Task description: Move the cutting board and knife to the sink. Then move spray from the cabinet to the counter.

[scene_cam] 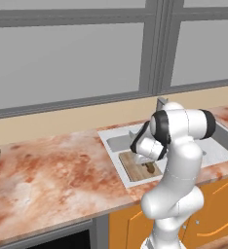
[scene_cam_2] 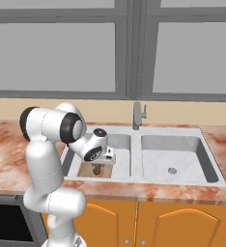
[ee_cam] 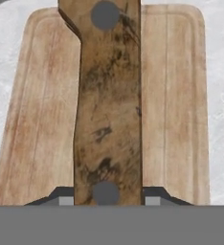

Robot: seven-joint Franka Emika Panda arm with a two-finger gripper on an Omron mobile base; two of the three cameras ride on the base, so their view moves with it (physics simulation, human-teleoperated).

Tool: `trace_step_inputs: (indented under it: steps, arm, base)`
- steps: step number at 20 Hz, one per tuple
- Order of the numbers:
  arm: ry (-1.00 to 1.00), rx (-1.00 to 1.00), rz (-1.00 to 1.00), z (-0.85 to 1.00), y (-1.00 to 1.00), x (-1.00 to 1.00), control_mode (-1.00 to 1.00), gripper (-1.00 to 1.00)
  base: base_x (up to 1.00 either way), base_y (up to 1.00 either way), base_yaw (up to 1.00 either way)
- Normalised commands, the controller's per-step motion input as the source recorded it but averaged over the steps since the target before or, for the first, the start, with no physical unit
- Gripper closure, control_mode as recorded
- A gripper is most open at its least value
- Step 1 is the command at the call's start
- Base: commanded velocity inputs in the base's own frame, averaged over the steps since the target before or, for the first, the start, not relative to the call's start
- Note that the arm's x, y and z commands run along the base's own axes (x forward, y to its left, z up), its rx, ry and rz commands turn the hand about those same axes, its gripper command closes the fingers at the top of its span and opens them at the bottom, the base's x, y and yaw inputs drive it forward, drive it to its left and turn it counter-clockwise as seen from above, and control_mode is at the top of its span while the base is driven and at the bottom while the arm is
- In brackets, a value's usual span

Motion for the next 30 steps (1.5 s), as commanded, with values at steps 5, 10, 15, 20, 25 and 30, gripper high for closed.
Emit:
trace_step_inputs:
  steps: [5,10,15,20,25,30]
  arm:
    - [0.05,0.02,0.00,-0.30,0.00,-0.19,-1.00,1.00]
    - [0.02,0.03,0.00,-0.31,0.00,-0.29,-1.00,1.00]
    - [0.00,0.03,0.00,-0.30,0.00,-0.33,-1.00,1.00]
    - [0.00,0.02,0.00,-0.27,0.00,-0.36,-1.00,1.00]
    - [0.00,0.02,0.00,-0.27,0.01,-0.37,-1.00,1.00]
    - [0.02,0.00,0.00,-0.32,0.06,-0.32,-1.00,1.00]
  base:
    - [0.00,0.00,0.00]
    - [0.00,0.00,0.00]
    - [0.00,0.00,0.00]
    - [0.00,0.00,0.00]
    - [0.00,0.00,0.00]
    - [0.00,0.00,0.00]
